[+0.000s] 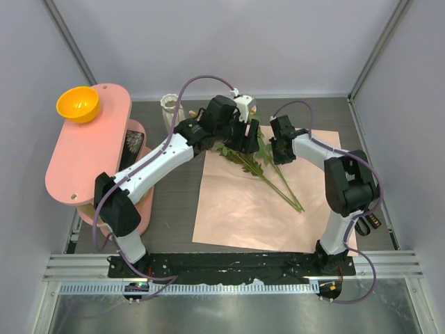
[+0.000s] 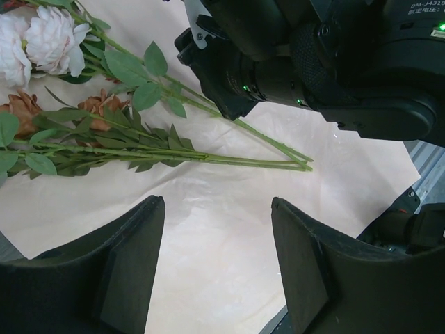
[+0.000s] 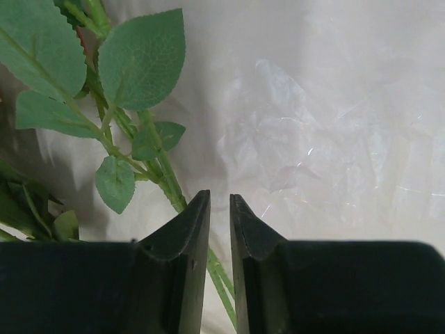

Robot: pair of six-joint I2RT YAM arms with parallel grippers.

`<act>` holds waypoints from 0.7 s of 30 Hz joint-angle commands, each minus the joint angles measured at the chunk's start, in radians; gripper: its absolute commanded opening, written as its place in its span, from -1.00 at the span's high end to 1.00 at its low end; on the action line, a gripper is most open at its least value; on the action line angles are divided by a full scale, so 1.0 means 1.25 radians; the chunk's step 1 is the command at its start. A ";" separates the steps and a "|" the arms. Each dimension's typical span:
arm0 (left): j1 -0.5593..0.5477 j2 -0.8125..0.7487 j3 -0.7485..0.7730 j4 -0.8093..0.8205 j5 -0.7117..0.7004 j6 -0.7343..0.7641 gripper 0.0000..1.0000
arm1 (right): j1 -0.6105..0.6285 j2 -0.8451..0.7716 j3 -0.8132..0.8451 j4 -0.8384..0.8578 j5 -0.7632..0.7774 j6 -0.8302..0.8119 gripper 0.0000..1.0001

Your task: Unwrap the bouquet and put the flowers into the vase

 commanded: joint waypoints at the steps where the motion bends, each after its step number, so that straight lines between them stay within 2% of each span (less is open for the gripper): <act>1: -0.001 0.014 0.006 0.029 0.021 0.002 -0.36 | 0.004 -0.007 0.037 0.019 0.006 -0.026 0.51; 5: -0.001 0.013 0.006 0.028 0.024 0.005 -0.38 | 0.014 -0.059 0.012 0.022 0.036 -0.019 0.39; 9: 0.001 0.012 0.009 0.022 0.018 0.013 -0.40 | 0.018 -0.096 0.017 0.002 -0.016 -0.019 0.32; 13: -0.001 0.012 0.011 0.022 0.024 0.015 -0.41 | 0.021 -0.062 -0.007 0.019 -0.061 -0.022 0.31; 17: -0.001 0.014 0.010 0.020 0.013 0.013 -0.43 | 0.021 -0.020 -0.009 0.024 -0.024 -0.026 0.29; 21: -0.001 0.015 0.011 0.022 0.021 0.013 -0.49 | 0.021 -0.010 -0.007 0.029 -0.006 -0.033 0.39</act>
